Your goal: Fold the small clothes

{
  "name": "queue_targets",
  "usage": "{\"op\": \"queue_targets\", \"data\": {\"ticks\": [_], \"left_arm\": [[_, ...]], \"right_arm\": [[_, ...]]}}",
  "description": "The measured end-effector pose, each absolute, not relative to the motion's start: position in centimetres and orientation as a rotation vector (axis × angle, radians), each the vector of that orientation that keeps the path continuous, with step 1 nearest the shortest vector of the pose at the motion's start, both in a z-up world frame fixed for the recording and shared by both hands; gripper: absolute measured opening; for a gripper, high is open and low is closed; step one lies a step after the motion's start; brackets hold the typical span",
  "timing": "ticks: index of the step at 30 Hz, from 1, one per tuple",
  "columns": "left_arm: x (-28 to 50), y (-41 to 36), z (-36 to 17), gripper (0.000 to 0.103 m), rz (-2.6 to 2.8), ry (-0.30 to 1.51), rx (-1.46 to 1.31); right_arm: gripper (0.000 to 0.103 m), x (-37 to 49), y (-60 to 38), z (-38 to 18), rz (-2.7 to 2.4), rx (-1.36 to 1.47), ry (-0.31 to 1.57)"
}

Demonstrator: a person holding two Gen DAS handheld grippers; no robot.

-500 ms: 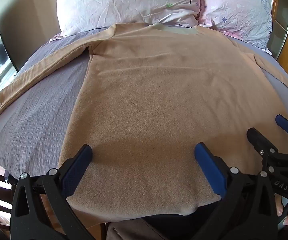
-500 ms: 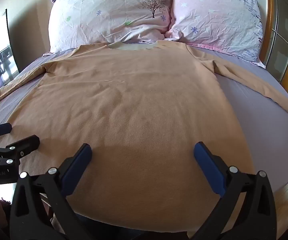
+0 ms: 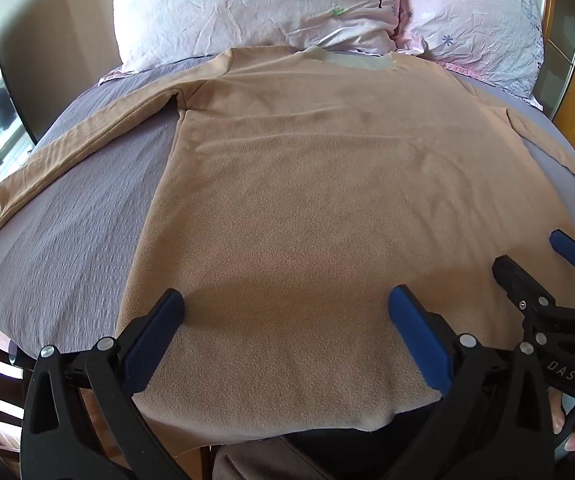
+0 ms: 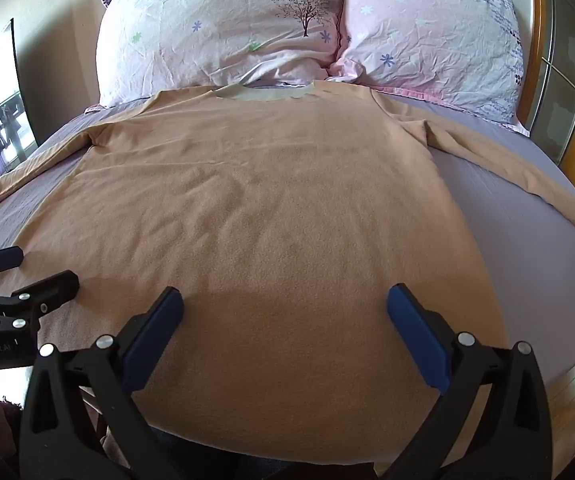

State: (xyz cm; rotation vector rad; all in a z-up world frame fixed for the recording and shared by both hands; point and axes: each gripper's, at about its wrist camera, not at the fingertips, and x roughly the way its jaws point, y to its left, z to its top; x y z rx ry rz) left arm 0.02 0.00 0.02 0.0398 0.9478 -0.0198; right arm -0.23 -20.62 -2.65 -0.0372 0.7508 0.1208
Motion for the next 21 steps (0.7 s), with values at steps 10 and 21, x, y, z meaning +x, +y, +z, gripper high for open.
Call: {"op": "queue_targets", "data": {"ticks": [10, 21], "left_arm": [[-0.01, 0.0, 0.02, 0.102, -0.02, 0.946, 0.04], [0.22, -0.03, 0.03, 0.102, -0.02, 0.947, 0.04]], "right_arm": [[0.101, -0.28, -20.69, -2.64, 0.121, -0.037, 0.75], [0.101, -0.38, -20.73, -2.69, 0.12, -0.037, 0.748]]}}
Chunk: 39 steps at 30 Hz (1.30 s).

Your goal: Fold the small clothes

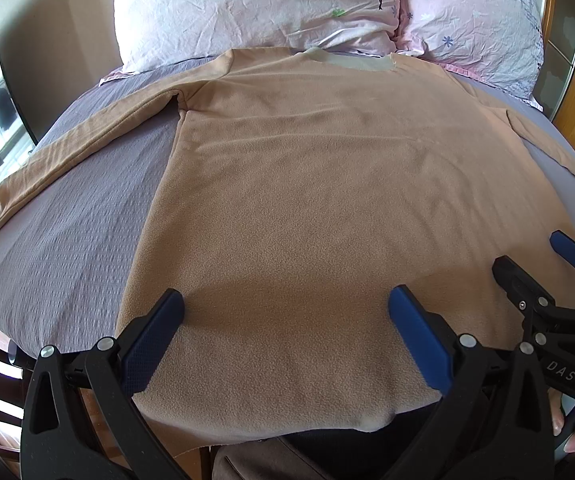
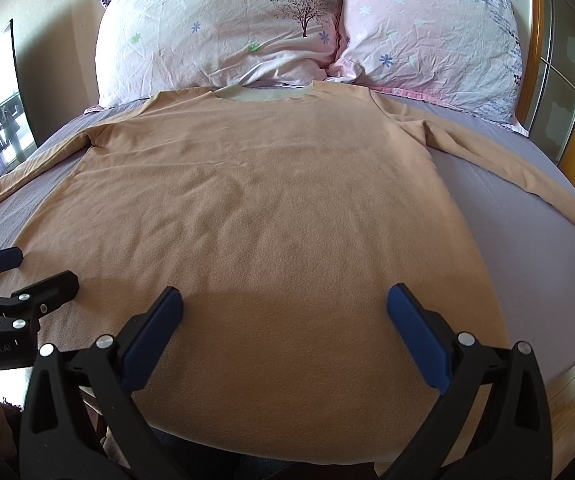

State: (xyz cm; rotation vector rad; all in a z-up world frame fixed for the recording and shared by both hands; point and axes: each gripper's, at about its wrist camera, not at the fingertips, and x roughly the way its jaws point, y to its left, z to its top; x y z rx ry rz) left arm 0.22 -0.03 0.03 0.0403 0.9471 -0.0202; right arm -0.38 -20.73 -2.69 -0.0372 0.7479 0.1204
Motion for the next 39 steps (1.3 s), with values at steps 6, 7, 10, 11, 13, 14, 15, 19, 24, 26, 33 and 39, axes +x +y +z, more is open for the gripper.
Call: {"op": "queue_targets", "data": {"ticks": [6, 7, 10, 11, 13, 14, 15, 19, 24, 26, 33, 39], "left_arm": [[-0.01, 0.0, 0.02, 0.102, -0.02, 0.944, 0.04], [-0.02, 0.0, 0.02, 0.102, -0.02, 0.943, 0.04], [-0.02, 0.0, 0.03, 0.102, -0.02, 0.943, 0.04], [-0.02, 0.0, 0.03, 0.102, -0.02, 0.943, 0.04], [-0.02, 0.0, 0.03, 0.102, -0.02, 0.943, 0.04], [-0.01, 0.0, 0.03, 0.102, -0.02, 0.943, 0.04], [-0.02, 0.0, 0.03, 0.102, -0.02, 0.943, 0.04], [-0.02, 0.0, 0.03, 0.102, -0.02, 0.942, 0.04], [-0.02, 0.0, 0.03, 0.102, -0.02, 0.942, 0.04], [-0.02, 0.0, 0.03, 0.102, -0.02, 0.942, 0.04], [-0.02, 0.0, 0.03, 0.102, -0.02, 0.941, 0.04], [-0.02, 0.0, 0.04, 0.102, -0.02, 0.941, 0.04]], "right_arm": [[0.101, -0.41, -20.75, -2.7, 0.12, -0.037, 0.748], [0.101, -0.41, -20.75, -2.7, 0.12, -0.037, 0.747], [0.101, -0.41, -20.76, -2.71, 0.12, -0.037, 0.747], [0.101, -0.41, -20.76, -2.71, 0.12, -0.037, 0.747], [0.101, -0.42, -20.77, -2.71, 0.12, -0.037, 0.747], [0.101, -0.43, -20.78, -2.7, 0.121, -0.037, 0.747], [0.101, -0.45, -20.78, -2.69, 0.12, -0.037, 0.747], [0.101, -0.47, -20.8, -2.65, 0.12, -0.037, 0.746], [0.101, -0.49, -20.83, -2.61, 0.12, -0.037, 0.746], [0.101, -0.51, -20.84, -2.61, 0.12, -0.037, 0.746], [0.101, -0.54, -20.88, -2.6, 0.12, -0.038, 0.745], [0.101, -0.58, -20.92, -2.58, 0.12, -0.038, 0.745]]}}
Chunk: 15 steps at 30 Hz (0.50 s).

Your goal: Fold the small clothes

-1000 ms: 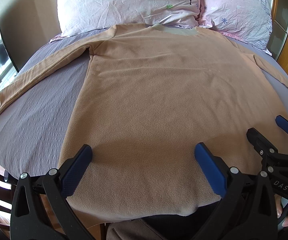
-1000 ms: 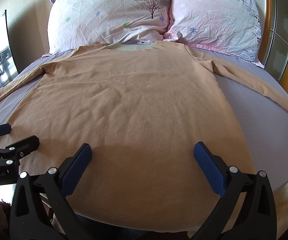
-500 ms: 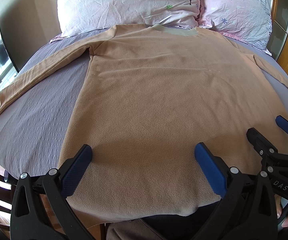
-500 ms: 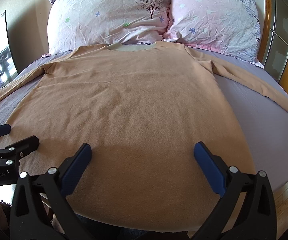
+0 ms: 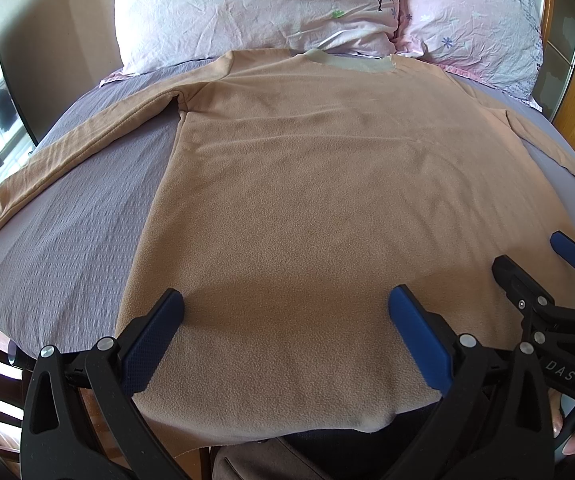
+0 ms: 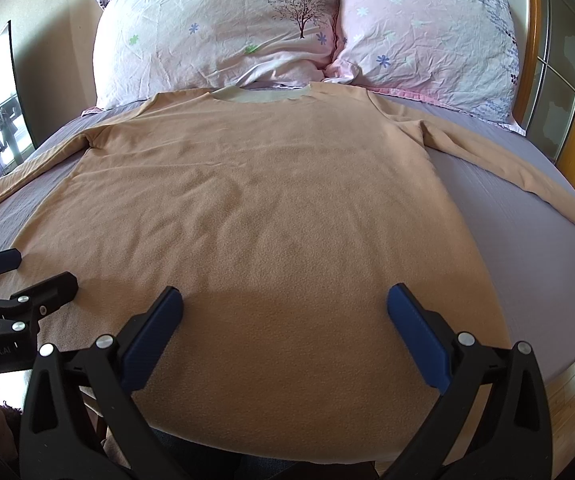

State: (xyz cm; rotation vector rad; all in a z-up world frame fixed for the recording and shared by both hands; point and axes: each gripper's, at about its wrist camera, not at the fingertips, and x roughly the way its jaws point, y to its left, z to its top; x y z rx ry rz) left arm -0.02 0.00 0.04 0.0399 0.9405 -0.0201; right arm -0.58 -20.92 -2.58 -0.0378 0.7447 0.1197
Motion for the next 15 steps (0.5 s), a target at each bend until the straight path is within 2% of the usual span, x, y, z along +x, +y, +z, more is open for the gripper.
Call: {"op": "queue_targets", "data": {"ticks": [15], "left_arm": [[-0.03, 0.0, 0.04, 0.102, -0.021, 0.94, 0.041]], "right_arm": [[0.101, -0.65, -20.94, -2.53, 0.12, -0.038, 0.74]]}}
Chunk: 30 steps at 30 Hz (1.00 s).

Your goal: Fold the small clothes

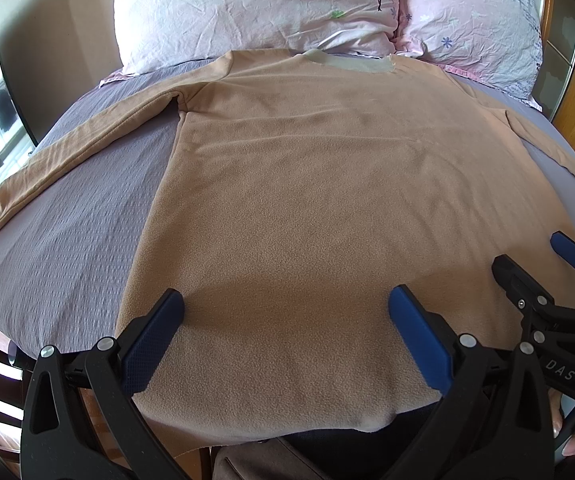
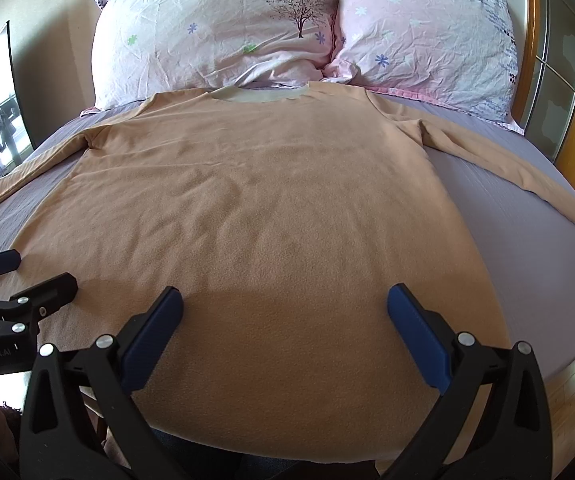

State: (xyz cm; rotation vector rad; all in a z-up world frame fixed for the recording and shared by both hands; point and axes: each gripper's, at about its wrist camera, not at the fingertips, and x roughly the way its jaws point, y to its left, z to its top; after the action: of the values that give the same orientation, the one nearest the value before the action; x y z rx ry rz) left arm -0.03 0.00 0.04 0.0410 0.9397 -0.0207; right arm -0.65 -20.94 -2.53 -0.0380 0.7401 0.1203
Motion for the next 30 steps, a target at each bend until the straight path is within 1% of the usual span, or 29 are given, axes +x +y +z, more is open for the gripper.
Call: {"op": "queue_targets", "data": {"ticks": [6, 8, 11, 12, 13, 14, 15, 17, 19, 22, 23, 24, 25, 28, 29, 30], "left_arm": [[-0.6, -0.1, 0.1, 0.102, -0.023, 0.909, 0.043], [-0.9, -0.1, 0.1, 0.102, -0.024, 0.878, 0.045], [-1.1, -0.1, 0.1, 0.102, -0.029, 0.852, 0.047], [-0.9, 0.0, 0.1, 0.102, -0.033, 0.857, 0.046], [-0.4, 0.0, 0.1, 0.102, -0.045, 0.868, 0.043], [0.0, 0.1, 0.3, 0.102, -0.062, 0.871, 0.036], [0.5, 0.4, 0.6, 0.102, -0.11, 0.86, 0.008], [1.1, 1.4, 1.1, 0.102, -0.215, 0.827, -0.093], [1.6, 2.7, 1.6, 0.102, -0.328, 0.772, -0.218], [2.6, 4.1, 2.3, 0.102, -0.369, 0.699, -0.321], [2.9, 4.3, 2.5, 0.102, -0.361, 0.684, -0.325], [3.3, 4.5, 2.7, 0.102, -0.354, 0.671, -0.324], [3.6, 4.8, 2.9, 0.102, -0.343, 0.658, -0.319], [4.5, 5.9, 3.4, 0.102, -0.328, 0.633, -0.335], [4.5, 6.4, 3.5, 0.102, -0.328, 0.628, -0.345], [4.9, 7.2, 3.6, 0.102, -0.326, 0.621, -0.364]], "right_arm": [[0.101, -1.1, -22.9, -2.7, 0.226, -0.033, 0.649], [0.101, -0.8, -25.9, -1.2, 0.22, 0.056, 0.617], [0.101, 0.2, -36.2, 3.0, 0.053, 0.319, 0.518], [0.101, 0.5, -39.2, 3.6, 0.008, 0.394, 0.506], [0.098, 1.1, -44.0, 4.2, -0.064, 0.522, 0.492], [0.083, 1.4, -46.3, 4.4, -0.097, 0.587, 0.492], [0.064, 2.1, -50.7, 4.0, -0.166, 0.71, 0.513], [0.051, 2.9, -57.3, 2.4, -0.294, 0.921, 0.563], [0.049, 3.1, -61.5, 0.8, -0.402, 1.036, 0.587], [0.048, 3.7, -64.3, -0.8, -0.484, 1.098, 0.612], [0.047, 4.0, -64.5, -1.3, -0.491, 1.105, 0.62], [0.042, 4.0, -64.7, -1.4, -0.508, 1.11, 0.608], [0.04, 4.2, -64.8, -1.4, -0.526, 1.108, 0.609], [0.04, 4.9, -65.6, -1.8, -0.539, 1.101, 0.581], [0.038, 5.0, -65.8, -1.9, -0.546, 1.092, 0.57], [0.034, 5.3, -66.1, -2.1, -0.561, 1.087, 0.559]]}}
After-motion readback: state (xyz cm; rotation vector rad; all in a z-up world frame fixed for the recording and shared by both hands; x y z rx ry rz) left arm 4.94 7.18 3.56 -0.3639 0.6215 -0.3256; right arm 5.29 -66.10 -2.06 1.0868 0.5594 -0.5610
